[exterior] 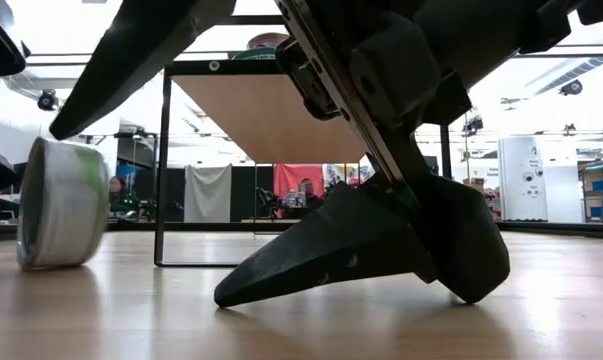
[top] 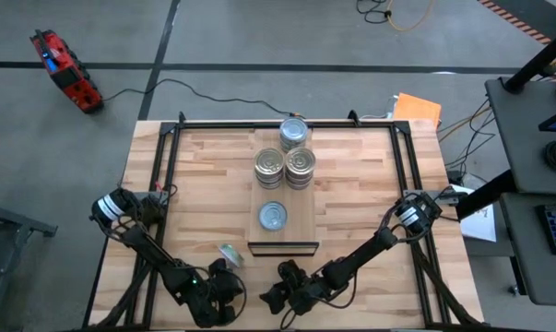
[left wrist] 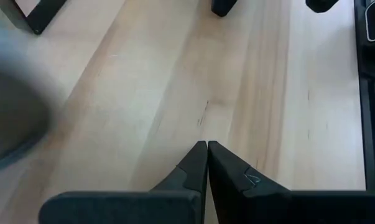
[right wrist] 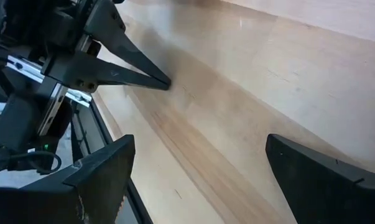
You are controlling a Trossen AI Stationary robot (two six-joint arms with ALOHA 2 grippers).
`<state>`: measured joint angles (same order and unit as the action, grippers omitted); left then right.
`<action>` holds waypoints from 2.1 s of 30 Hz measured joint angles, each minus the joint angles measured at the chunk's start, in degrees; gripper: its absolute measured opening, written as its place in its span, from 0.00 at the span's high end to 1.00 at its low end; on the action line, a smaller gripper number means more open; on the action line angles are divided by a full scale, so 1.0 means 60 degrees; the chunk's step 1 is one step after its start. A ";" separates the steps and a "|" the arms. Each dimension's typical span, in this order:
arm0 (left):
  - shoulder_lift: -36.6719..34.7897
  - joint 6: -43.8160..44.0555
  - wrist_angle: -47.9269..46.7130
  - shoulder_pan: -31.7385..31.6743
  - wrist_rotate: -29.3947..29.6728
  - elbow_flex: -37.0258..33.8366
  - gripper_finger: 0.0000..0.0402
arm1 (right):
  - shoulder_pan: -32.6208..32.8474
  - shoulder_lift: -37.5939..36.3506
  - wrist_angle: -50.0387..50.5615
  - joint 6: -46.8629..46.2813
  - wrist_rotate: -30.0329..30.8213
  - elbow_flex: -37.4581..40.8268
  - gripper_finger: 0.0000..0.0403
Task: Stack canned seafood by type on shelf
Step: Stack the green tuna can on top of the green tuna can on the shelf
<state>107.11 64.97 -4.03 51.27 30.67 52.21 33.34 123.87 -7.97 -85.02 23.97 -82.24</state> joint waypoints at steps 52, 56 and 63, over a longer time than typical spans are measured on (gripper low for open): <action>-0.7049 -0.7499 -0.7894 -0.1909 -0.2771 0.0527 0.99 | -0.0375 -0.4677 0.8113 0.3876 0.0225 0.0011 0.25; -0.6668 -0.8399 -0.8851 -0.2199 -0.2502 0.0929 0.99 | -0.0482 -0.4841 0.8433 0.4052 0.0293 0.0007 0.26; -0.6379 -0.9644 -0.9405 -0.2999 -0.2454 0.1082 0.91 | -0.0446 -0.4841 0.8526 0.3768 0.0278 0.0007 0.24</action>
<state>68.84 7.11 -60.46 33.27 15.94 58.70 30.66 94.83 43.18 -62.41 25.64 -82.19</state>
